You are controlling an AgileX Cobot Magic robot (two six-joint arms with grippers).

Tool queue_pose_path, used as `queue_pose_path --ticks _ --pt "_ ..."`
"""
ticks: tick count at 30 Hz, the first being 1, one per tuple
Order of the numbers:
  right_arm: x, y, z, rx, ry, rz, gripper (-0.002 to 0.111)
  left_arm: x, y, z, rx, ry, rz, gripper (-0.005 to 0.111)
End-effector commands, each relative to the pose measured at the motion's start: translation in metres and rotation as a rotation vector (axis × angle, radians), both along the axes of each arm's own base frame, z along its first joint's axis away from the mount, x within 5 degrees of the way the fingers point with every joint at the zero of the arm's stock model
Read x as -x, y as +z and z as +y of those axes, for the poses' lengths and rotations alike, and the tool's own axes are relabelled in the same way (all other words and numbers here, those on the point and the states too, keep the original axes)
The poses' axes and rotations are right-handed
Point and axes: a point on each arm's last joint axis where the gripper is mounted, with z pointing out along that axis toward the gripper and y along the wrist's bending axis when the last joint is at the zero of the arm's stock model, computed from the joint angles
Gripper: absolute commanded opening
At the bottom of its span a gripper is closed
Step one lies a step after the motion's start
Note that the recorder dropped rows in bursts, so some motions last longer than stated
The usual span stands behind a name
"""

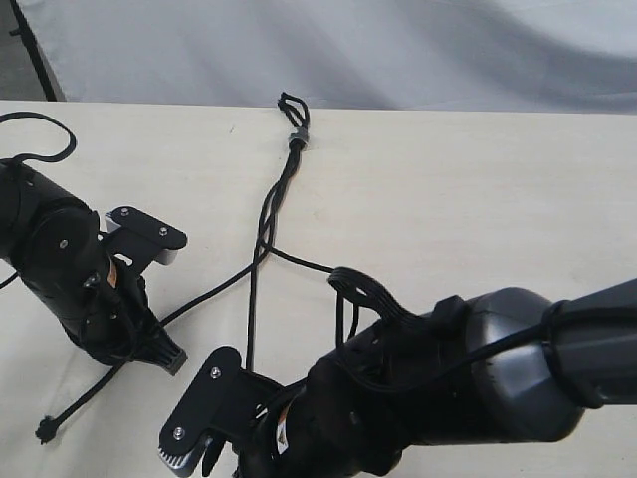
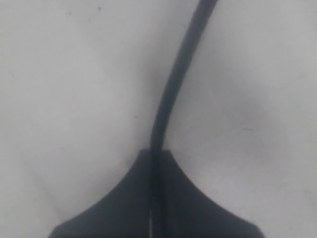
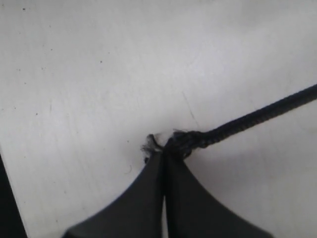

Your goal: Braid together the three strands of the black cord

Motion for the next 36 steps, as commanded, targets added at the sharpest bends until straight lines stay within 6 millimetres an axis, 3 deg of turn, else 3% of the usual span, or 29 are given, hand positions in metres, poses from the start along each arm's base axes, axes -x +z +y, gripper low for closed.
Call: queue_pose_path --ticks 1,22,29,36 --pt "0.009 -0.009 -0.011 0.077 0.018 0.061 -0.001 0.007 -0.008 0.005 -0.031 0.008 0.06 0.0" --pt "0.001 -0.011 -0.029 0.27 -0.005 -0.018 -0.001 0.008 -0.008 0.006 -0.039 0.009 0.077 0.0" --pt "0.004 0.0 -0.036 0.234 -0.028 -0.035 -0.001 0.008 -0.008 0.006 -0.039 0.009 0.077 0.0" --pt "0.009 -0.005 -0.045 0.218 -0.048 -0.029 -0.001 0.008 -0.008 0.006 -0.04 0.008 0.076 0.0"
